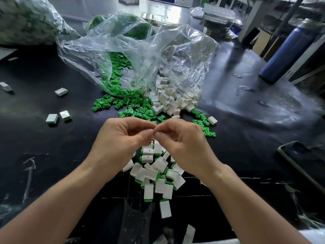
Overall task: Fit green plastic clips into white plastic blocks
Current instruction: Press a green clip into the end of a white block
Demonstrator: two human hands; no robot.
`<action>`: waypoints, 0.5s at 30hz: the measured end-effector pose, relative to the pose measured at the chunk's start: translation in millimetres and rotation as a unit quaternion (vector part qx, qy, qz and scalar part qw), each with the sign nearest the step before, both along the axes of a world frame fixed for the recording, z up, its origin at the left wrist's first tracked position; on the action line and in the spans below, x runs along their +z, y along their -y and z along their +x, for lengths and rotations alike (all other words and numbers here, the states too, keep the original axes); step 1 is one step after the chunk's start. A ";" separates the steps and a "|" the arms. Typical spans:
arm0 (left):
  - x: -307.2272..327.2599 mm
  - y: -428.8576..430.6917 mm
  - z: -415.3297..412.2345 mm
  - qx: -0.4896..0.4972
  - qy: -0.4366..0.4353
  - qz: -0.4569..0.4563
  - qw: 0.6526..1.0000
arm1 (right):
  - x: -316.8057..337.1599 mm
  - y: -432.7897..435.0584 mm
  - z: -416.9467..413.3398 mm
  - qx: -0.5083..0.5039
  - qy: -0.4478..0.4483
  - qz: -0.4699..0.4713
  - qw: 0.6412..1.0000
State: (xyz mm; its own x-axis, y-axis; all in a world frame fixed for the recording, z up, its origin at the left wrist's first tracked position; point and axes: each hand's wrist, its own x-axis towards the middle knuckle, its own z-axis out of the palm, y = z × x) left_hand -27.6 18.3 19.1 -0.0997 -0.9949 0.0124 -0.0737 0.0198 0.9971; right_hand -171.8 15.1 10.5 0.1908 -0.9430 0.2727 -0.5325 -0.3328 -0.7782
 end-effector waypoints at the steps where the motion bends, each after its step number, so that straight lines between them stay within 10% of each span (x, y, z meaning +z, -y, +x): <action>1: -0.5 0.2 0.1 0.004 -0.003 0.003 1.000 | 0.3 1.1 -0.6 -0.002 0.009 0.009 1.000; 15: -3.4 -2.3 -1.6 0.000 0.048 0.022 0.999 | -19.2 38.1 -35.0 -0.195 -0.213 0.051 0.956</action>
State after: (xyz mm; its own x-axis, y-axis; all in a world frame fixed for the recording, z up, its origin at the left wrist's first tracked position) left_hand -29.2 20.6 15.7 -0.0978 -0.9943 -0.0418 -0.1693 -0.0248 0.9853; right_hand -206.9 -22.9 -8.7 -0.1086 -0.9825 0.1514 -0.8761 0.0227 -0.4816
